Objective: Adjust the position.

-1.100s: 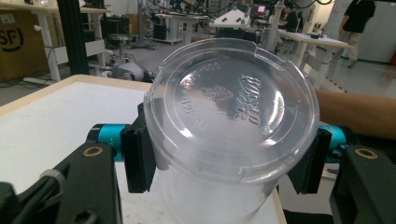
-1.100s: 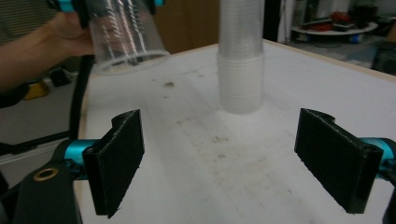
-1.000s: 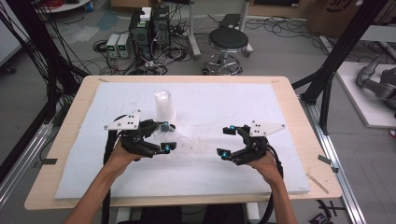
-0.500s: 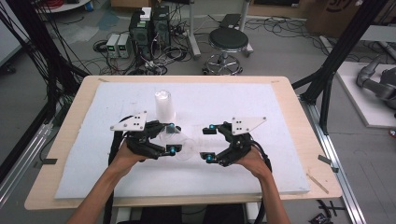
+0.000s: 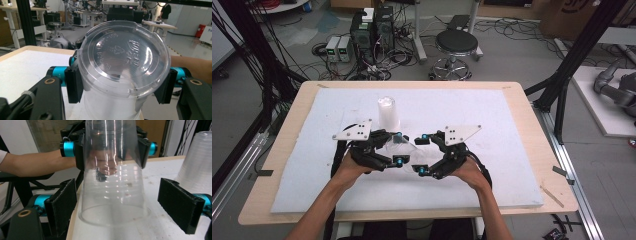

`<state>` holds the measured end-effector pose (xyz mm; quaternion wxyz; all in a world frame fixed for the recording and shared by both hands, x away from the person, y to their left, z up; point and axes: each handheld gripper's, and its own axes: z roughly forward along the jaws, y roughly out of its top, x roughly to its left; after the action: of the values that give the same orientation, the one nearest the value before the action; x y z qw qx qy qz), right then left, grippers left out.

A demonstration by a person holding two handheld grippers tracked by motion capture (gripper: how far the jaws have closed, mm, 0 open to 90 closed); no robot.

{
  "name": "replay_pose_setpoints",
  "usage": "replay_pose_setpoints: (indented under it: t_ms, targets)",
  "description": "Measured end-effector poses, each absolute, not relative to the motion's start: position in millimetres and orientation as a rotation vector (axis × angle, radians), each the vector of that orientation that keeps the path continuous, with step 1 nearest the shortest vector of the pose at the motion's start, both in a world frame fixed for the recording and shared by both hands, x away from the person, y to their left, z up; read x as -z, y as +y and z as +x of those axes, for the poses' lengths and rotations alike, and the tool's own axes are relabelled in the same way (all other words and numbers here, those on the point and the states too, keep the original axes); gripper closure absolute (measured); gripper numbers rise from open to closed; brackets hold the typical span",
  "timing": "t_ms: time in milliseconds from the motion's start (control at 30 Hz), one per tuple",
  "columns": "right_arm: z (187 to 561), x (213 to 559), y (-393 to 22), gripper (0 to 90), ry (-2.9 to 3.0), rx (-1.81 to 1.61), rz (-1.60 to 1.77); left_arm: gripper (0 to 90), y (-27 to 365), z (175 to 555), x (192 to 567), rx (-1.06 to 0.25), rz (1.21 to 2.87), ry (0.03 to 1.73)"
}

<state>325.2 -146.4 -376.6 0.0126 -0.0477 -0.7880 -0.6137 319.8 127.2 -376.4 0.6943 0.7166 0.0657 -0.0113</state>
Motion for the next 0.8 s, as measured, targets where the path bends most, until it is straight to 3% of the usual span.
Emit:
replay_pose_setpoints:
  t_ms: [467,667,800]
  targets:
    - [321.7,379.5,-130.6,17.3,-2.475,1.899,-0.099,37.0,123.8,319.7,376.2,0.037,1.59,0.133]
    - [321.4,381.7,-127.8,29.0,-2.497,1.893,-0.086,37.0,124.2,320.7,376.7,0.04,1.587,0.136]
    - [321.4,381.9,-127.9,30.8,-2.502,1.893,-0.084,37.1,125.0,320.6,376.9,0.037,1.59,0.136]
